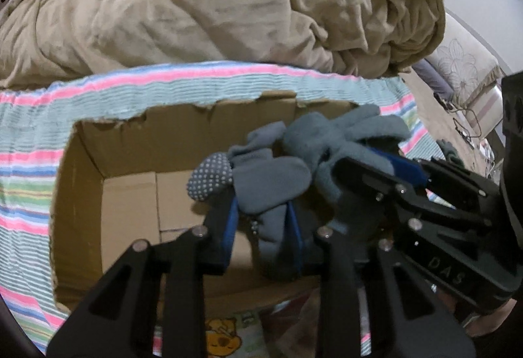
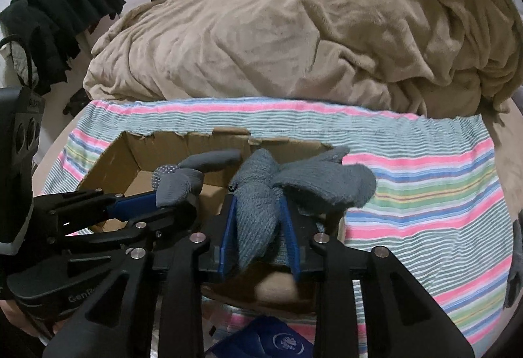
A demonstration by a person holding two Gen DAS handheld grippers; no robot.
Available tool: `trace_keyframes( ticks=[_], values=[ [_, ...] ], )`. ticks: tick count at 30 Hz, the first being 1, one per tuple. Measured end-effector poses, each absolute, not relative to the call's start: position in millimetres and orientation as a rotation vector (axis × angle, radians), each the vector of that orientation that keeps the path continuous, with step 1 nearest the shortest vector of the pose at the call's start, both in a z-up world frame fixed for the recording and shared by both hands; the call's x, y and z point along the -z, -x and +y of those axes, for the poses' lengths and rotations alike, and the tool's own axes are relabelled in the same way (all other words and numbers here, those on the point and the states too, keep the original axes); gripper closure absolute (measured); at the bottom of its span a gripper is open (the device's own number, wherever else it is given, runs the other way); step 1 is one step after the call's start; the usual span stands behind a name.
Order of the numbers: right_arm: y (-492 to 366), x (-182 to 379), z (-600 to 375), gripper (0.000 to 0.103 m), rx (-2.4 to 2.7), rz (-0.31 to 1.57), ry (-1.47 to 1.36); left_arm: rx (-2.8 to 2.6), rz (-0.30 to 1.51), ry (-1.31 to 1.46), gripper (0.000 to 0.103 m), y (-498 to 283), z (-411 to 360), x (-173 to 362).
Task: Organize objects
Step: 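Carry both grey gloves into the cardboard box and open both grippers, then grasp the white sock with the left gripper while the right gripper grasps the cotton swab bag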
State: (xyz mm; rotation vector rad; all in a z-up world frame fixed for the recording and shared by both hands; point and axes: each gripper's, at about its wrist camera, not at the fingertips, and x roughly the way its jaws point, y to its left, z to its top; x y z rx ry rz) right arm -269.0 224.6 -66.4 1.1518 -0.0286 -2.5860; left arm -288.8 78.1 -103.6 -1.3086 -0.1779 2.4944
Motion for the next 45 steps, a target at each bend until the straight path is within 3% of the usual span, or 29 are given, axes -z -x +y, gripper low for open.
trace_keyframes(
  ticks=[4,7,10,11,17,24,29,45],
  values=[
    [269,65,228,0.066,2.579,-0.067,-1.172,-2.511,-0.146,1.307,0.061,284,75,98],
    [263,53,228,0.055,2.596,-0.065,-1.147,-2.560,-0.148,1.290,0.043,277,68,86],
    [254,40,231,0.043,2.623,-0.080,-1.122,-2.577,-0.193,1.251,0.035,266,57,70],
    [251,36,233,0.037,2.630,-0.085,-1.118,-2.587,-0.197,1.239,0.035,261,55,64],
    [226,12,237,0.036,2.652,-0.104,-1.071,-2.643,-0.153,1.165,0.034,227,46,30],
    [185,-12,234,0.023,2.666,-0.066,-1.004,-2.693,-0.161,1.094,0.033,175,31,-4],
    [157,-22,235,0.021,2.677,-0.050,-0.976,-2.711,-0.188,1.067,0.031,139,25,-13],
    [92,-26,223,0.019,2.571,-0.099,-0.988,-2.717,-0.311,1.188,0.028,74,-7,34]
  ],
)
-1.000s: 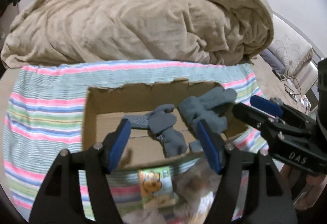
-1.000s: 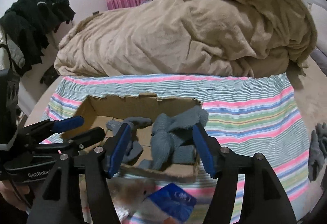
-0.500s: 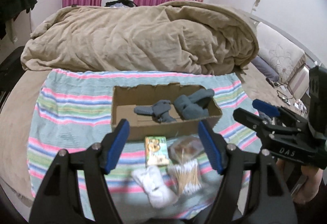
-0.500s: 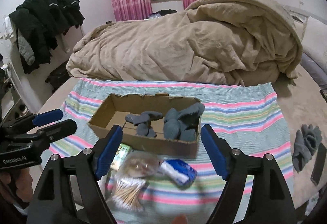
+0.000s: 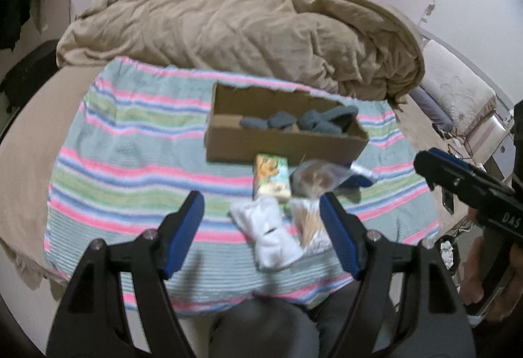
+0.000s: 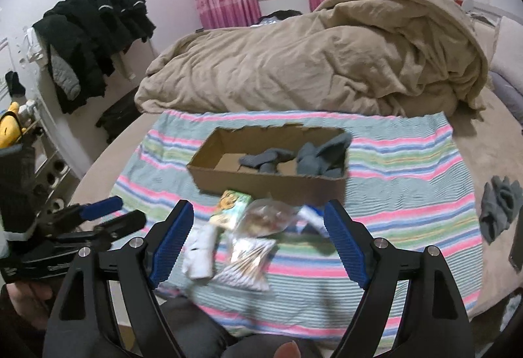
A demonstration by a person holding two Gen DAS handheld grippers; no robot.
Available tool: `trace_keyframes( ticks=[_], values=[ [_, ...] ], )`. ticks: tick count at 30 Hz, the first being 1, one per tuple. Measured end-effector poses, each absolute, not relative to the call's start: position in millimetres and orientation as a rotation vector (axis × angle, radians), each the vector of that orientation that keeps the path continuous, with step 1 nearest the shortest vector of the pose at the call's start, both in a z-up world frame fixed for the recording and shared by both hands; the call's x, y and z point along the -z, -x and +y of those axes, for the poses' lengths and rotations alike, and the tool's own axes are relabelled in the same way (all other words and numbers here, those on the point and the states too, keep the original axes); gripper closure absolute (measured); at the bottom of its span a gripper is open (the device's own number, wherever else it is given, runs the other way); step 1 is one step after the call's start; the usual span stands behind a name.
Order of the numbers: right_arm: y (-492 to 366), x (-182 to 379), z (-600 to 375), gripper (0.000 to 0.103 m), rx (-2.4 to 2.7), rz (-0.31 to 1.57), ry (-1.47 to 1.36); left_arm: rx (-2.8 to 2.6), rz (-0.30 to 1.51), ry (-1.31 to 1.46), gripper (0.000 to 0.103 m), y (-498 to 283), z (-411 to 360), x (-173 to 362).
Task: Organize objects
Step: 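Grasp the white sock with the left gripper while the right gripper grasps the cotton swab bag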
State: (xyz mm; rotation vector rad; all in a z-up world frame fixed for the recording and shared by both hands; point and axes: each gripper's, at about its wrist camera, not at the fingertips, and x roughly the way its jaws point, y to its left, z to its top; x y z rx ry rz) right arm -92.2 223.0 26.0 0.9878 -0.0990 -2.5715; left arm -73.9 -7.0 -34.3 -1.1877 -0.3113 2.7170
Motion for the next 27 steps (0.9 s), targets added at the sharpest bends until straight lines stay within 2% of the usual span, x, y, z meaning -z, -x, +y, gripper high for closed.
trace_keyframes(
  ticks=[6,17,27],
  values=[
    [99,3,208,0.019,2.519,-0.118,-1.074,-2.663,-0.360,1.288,0.028,82,-7,75],
    [119,57,209,0.019,2.457,-0.125,-1.205,-2.594,-0.305,1.410,0.028,111,14,116],
    [134,88,204,0.019,2.401,-0.082,-1.265,-2.578,-0.163,1.399,0.029,113,32,135]
  ],
)
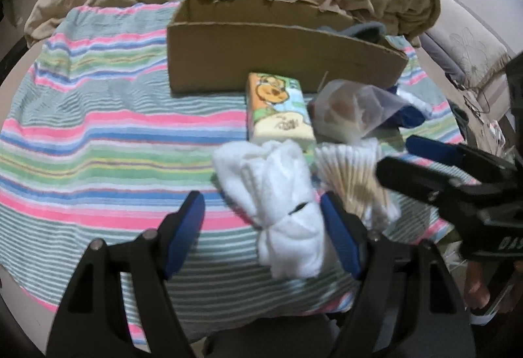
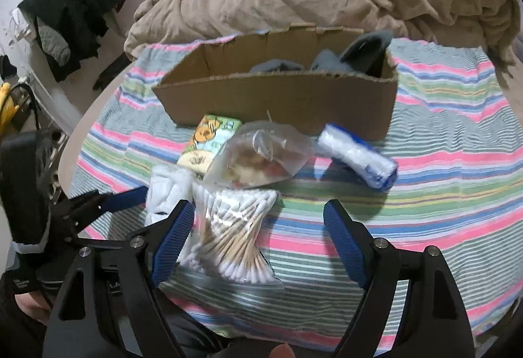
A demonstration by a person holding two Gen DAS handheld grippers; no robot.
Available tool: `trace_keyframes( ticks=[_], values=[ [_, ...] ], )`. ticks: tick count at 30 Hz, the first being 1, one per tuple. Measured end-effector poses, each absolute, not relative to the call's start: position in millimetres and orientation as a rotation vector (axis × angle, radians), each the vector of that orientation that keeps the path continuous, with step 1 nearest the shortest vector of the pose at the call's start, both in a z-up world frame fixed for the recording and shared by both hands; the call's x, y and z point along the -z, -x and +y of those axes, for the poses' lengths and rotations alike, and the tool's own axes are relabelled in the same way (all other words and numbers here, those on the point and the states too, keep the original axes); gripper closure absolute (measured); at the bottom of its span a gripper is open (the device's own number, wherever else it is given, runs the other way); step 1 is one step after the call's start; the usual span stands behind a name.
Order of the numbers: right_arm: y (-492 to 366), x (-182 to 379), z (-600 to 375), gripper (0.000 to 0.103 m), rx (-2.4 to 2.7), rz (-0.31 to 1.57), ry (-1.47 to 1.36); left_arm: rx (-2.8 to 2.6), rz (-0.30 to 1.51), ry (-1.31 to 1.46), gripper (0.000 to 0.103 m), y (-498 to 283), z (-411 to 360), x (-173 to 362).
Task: Organize objects
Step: 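Grasp the white sock with the left gripper while the right gripper grasps the cotton swab bag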
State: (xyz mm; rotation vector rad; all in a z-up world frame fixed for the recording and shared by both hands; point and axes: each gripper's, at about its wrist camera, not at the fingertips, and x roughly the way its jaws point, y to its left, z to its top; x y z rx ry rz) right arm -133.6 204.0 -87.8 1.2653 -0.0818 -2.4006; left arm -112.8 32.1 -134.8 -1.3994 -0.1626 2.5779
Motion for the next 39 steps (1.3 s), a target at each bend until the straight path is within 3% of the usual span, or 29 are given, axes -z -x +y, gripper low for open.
trace_keyframes(
  ticks=[3,7,11,13,18,26,39],
  values=[
    [135,95,201,0.019,2.373,-0.081,-1.284,-2.564,-0.179,1.390,0.034,111,30,135],
    [136,99,199,0.019,2.346,-0.091,-1.296,-2.530,-0.189,1.374,0.048,107,31,133],
    [138,103,198,0.025,2.324,-0.106,-1.306,-2.510,-0.204,1.370,0.058,106,32,133],
    [139,105,197,0.028,2.312,-0.109,-1.310,-2.511,-0.199,1.361,0.059,104,33,132],
    [140,109,194,0.056,2.247,-0.140,-1.313,-2.516,-0.189,1.337,0.062,100,33,128],
    [136,104,192,0.065,2.245,-0.139,-1.293,-2.553,-0.213,1.307,0.063,85,20,116],
    [109,60,191,0.068,2.359,-0.033,-1.166,-2.629,-0.278,1.201,0.063,66,2,79]
  ],
)
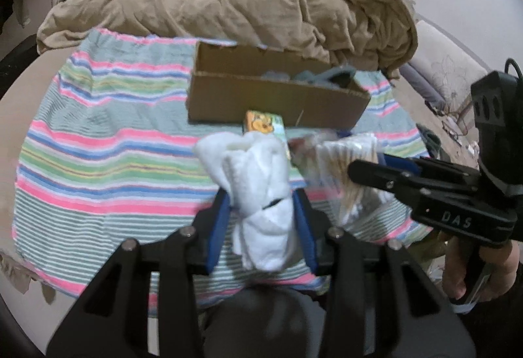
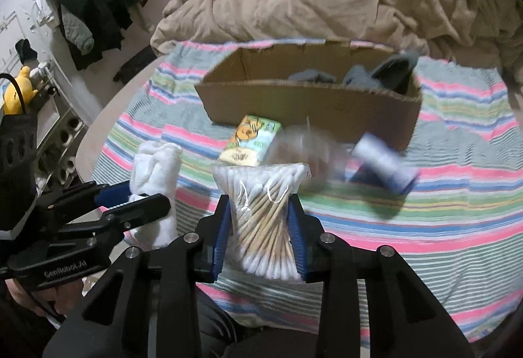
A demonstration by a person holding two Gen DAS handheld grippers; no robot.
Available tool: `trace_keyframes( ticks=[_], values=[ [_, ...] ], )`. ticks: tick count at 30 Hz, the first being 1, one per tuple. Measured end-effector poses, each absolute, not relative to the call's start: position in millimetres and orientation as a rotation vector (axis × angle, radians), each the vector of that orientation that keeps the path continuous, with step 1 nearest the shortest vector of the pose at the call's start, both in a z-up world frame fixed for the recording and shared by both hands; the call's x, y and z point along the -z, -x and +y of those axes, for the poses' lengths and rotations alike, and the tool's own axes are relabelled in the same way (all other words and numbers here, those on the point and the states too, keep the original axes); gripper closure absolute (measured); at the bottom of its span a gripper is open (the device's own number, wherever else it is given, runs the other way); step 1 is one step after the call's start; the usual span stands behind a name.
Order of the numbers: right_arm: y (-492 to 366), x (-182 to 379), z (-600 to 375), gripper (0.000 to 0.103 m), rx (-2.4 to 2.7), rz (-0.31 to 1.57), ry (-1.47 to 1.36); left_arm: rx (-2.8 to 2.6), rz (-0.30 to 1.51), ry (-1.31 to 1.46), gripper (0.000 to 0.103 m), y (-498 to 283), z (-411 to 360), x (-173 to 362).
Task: Organize objects
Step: 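Grasp the white sock with the left gripper while the right gripper grasps the cotton swab bag, then lower the sock and swab bag into the box and open both grippers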
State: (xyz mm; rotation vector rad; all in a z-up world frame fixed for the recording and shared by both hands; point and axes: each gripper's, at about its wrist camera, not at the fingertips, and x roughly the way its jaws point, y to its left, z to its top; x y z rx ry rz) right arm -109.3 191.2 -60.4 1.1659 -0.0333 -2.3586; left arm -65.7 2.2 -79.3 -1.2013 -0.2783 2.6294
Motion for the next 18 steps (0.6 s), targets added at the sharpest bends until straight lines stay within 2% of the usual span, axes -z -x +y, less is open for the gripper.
trace_keyframes(
  ticks=[10,18],
  values=[
    [104,6,201,0.068,2.435,-0.047,-1.040,-2.673,-0.273,1.093,0.063,67,-11,36],
    [123,-16,199,0.068,2.449,-0.068,-0.974,-2.701,-0.222,1.027,0.063,90,-16,13]
  ],
)
